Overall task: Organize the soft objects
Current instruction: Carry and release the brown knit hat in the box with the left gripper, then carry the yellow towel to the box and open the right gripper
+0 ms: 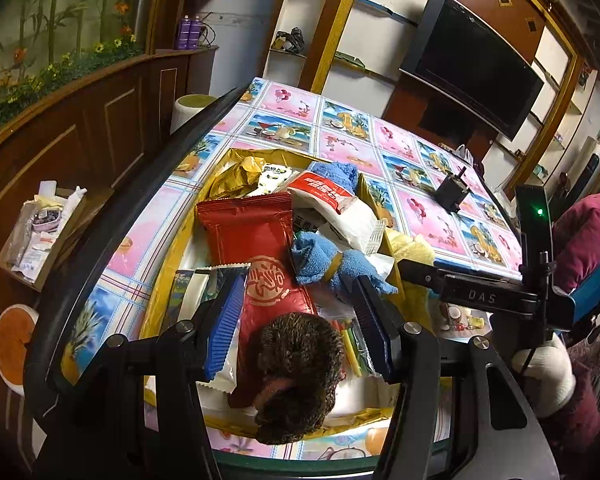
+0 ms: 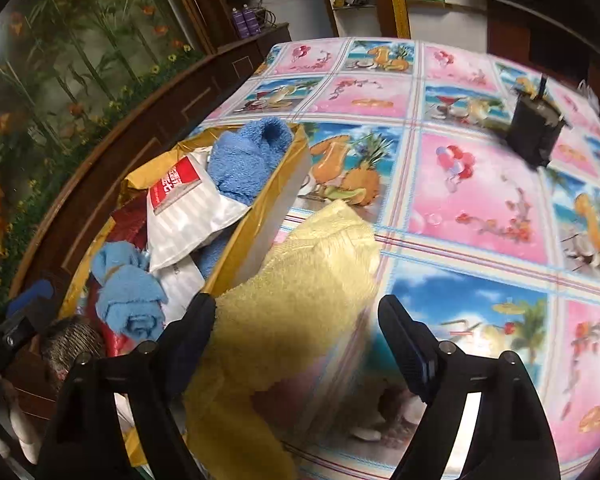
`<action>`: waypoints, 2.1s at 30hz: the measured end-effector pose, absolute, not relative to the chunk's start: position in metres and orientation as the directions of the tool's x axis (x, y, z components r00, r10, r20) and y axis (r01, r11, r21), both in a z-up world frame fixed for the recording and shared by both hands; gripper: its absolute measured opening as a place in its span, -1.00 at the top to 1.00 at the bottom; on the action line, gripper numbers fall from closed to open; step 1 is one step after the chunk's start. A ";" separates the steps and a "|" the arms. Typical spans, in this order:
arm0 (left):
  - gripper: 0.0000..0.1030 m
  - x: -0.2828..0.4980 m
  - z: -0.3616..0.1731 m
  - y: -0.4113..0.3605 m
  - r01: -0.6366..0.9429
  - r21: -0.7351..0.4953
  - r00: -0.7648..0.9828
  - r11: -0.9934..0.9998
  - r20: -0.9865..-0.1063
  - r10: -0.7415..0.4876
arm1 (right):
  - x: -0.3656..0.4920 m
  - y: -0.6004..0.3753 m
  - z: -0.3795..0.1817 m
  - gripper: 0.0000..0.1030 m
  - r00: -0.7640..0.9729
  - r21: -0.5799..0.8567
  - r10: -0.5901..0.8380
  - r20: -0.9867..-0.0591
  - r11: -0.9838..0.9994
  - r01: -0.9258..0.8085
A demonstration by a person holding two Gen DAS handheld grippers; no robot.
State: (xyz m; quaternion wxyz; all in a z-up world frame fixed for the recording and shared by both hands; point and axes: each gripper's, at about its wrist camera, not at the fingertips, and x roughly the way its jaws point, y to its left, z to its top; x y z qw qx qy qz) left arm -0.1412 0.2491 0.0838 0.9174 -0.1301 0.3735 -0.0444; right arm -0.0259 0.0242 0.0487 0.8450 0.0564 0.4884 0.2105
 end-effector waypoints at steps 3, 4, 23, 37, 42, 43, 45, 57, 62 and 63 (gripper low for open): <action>-0.10 -0.145 0.083 0.256 -0.027 -0.294 0.729 0.956 -0.660 -0.182 | -0.028 0.012 0.049 0.14 0.407 0.444 0.542 -0.735 0.839 -0.315; -0.10 -0.146 0.083 0.259 -0.032 -0.304 0.732 0.952 -0.656 -0.185 | -0.030 0.008 0.053 0.32 0.422 0.443 0.542 -0.727 0.840 -0.315; -0.10 -0.153 0.063 0.296 -0.077 -0.425 0.726 0.902 -0.644 -0.241 | -0.020 0.013 0.066 -0.25 0.457 0.238 0.326 -0.827 0.941 -0.239; -0.10 -0.154 0.057 0.306 -0.076 -0.454 0.730 0.888 -0.632 -0.261 | -0.031 0.002 0.112 0.25 0.531 0.398 0.488 -0.693 0.873 -0.283; -0.10 -0.156 0.057 0.303 -0.064 -0.454 0.728 0.889 -0.631 -0.270 | -0.022 0.041 0.153 0.23 0.468 0.496 0.640 -0.609 0.768 -0.404; -0.10 -0.157 0.057 0.303 -0.064 -0.453 0.726 0.889 -0.632 -0.270 | -0.018 0.053 0.153 0.23 0.439 0.517 0.664 -0.605 0.747 -0.418; -0.10 -0.158 0.057 0.304 -0.066 -0.451 0.724 0.890 -0.636 -0.269 | -0.011 0.075 0.148 0.16 0.398 0.532 0.684 -0.611 0.727 -0.434; -0.10 -0.165 0.065 0.292 -0.081 -0.358 0.745 0.930 -0.641 -0.182 | -0.013 0.082 0.128 -0.16 0.485 0.438 0.604 -0.632 0.795 -0.420; -0.11 -0.198 0.105 0.267 -0.254 -0.102 0.860 0.962 -0.479 0.176 | -0.036 0.060 0.132 -0.16 0.537 0.392 0.584 -0.609 0.810 -0.436; -0.35 -0.206 0.111 0.262 -0.256 -0.086 0.881 0.963 -0.430 0.196 | -0.042 0.057 0.133 -0.16 0.552 0.379 0.580 -0.599 0.813 -0.442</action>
